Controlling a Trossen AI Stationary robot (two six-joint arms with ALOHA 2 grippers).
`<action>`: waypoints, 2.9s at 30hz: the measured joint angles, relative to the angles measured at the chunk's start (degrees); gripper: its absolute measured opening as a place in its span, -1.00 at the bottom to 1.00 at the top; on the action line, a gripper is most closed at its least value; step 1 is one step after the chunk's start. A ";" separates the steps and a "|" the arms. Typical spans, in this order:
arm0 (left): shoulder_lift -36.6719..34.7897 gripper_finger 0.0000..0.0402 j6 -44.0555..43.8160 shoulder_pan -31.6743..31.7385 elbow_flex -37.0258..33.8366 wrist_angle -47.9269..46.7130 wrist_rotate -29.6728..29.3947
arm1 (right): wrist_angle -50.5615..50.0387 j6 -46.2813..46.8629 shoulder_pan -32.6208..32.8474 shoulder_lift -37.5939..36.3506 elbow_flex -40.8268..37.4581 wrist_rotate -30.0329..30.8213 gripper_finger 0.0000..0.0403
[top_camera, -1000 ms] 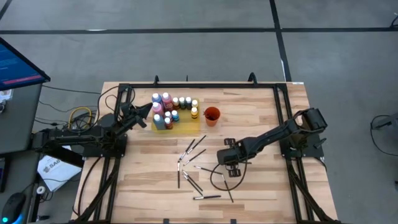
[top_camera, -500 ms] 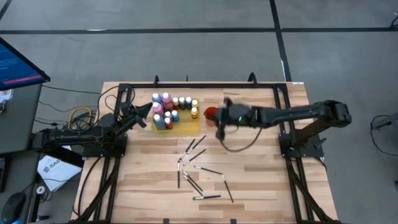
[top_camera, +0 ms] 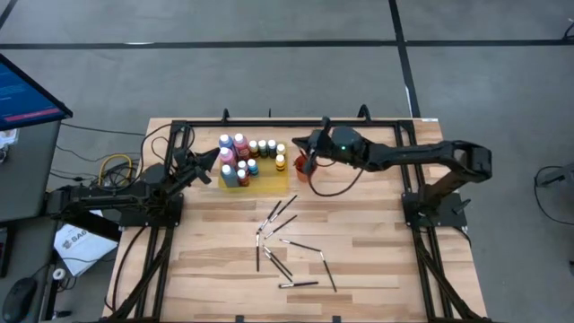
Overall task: Pick & Place Paint Supplies
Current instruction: Put the silver paint brush into the orange cup
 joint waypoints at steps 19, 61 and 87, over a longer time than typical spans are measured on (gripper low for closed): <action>0.00 -0.99 0.00 -0.01 0.01 0.10 0.02 | 0.61 -1.74 -1.22 2.88 -0.29 -0.07 -0.83; 0.00 -0.99 0.00 0.00 0.01 0.75 0.01 | -36.97 7.21 28.19 26.34 23.98 -11.02 -0.65; 0.00 -0.99 0.00 0.00 0.02 1.39 0.00 | -33.53 14.55 28.36 32.89 26.29 -5.38 -0.36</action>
